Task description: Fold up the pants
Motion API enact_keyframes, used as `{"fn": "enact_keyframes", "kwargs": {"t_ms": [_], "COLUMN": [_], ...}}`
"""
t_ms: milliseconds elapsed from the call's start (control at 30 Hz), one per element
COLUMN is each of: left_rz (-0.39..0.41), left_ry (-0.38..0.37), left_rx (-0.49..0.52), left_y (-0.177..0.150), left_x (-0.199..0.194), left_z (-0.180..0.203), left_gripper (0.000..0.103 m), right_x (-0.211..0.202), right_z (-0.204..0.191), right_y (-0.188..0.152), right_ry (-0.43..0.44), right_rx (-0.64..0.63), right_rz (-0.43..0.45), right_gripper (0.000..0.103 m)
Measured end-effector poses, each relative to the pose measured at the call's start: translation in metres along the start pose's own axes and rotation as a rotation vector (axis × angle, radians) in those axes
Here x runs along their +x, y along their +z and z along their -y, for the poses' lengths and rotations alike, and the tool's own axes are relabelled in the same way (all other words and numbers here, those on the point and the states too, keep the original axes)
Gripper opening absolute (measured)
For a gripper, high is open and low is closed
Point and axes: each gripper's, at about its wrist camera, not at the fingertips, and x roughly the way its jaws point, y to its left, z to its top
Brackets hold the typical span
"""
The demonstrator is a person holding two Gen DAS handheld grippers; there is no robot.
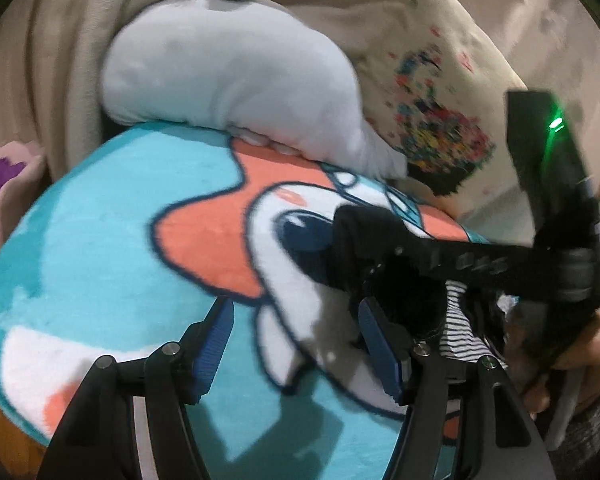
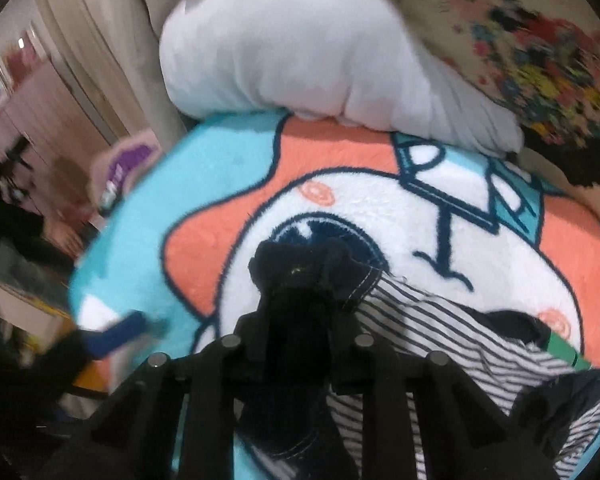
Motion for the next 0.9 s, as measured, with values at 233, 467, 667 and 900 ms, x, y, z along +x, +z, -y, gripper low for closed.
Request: {"fn": "enact_keyframes", "kwargs": {"t_ms": [233,467,667,900], "left_rz": [-0.076,-0.161,-0.202,-0.204], "left_ry": [-0.19,-0.269,-0.282,-0.189], "left_rx": [0.083,0.192,0.209,0.234], "left_y": [0.006,-0.001,0.002,0.009], "left_x": [0.024,0.042,0.032,0.048], "left_z": [0.06,0.129,0.138,0.15], "left_gripper": [0.065,0.065,0.065,0.066], "right_x": [-0.059,-0.092,-0.118,-0.137], "right_z": [0.061,0.141,0.171,0.165], "right_y": [-0.021,-0.063,-0.088,-0.078], "right_ry": [0.165,0.156,-0.014,0.196], "right_rx": [0.172,0.332,0.336,0.314], "right_rz": [0.098,0.173,0.246,0.35], "right_gripper": [0.02,0.025,0.037,0.035]}}
